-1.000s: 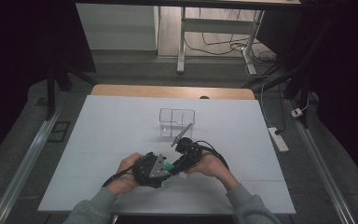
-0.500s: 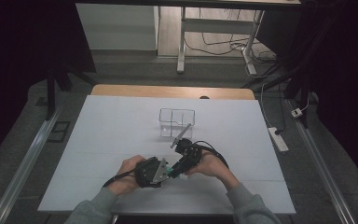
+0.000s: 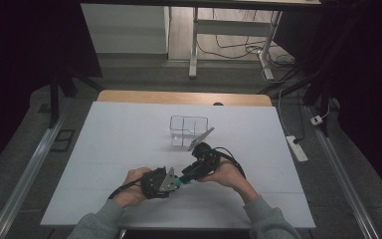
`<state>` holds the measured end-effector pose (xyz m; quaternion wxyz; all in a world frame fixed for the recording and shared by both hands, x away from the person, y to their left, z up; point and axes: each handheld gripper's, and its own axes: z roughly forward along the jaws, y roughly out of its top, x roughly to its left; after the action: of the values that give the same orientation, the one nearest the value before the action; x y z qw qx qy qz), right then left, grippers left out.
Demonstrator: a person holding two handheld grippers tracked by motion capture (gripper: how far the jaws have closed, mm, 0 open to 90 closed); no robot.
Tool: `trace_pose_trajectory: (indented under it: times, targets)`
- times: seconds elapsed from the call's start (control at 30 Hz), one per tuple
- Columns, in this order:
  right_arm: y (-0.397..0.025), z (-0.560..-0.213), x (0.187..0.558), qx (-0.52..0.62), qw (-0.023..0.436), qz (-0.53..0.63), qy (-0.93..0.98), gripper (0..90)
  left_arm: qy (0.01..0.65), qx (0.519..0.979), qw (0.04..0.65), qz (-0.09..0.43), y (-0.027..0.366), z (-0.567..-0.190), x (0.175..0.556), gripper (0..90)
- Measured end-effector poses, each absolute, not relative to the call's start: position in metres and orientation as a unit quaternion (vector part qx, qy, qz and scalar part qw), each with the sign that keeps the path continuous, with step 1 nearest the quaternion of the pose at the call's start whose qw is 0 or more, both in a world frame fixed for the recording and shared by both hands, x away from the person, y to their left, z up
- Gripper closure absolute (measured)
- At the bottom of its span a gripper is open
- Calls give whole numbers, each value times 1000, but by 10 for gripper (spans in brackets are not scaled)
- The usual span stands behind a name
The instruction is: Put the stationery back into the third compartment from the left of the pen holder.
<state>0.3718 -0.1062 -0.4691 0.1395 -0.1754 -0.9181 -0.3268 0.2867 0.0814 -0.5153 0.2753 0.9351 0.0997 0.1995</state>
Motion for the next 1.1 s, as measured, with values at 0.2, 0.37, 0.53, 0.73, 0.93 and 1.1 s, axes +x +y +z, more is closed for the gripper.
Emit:
trace_pose_trajectory:
  times: [0.2,0.37,0.53,0.73,0.93,1.1]
  targets:
    - [-123,-457,372,-187,73,-401,-894,465,143,922,299,199,93,-512,293,653]
    - [-134,-451,369,-189,24,-454,-870,435,184,909,323,192,106,-509,300,653]
    - [-141,-449,368,-195,4,-476,-857,420,216,895,341,188,116,-507,305,652]
    - [-147,-451,367,-209,-14,-491,-846,420,249,876,368,188,126,-504,309,653]
    - [-147,-453,366,-214,-24,-502,-838,422,265,859,394,191,130,-501,308,653]
    - [-145,-455,365,-213,-29,-505,-836,425,267,856,398,191,130,-500,308,652]
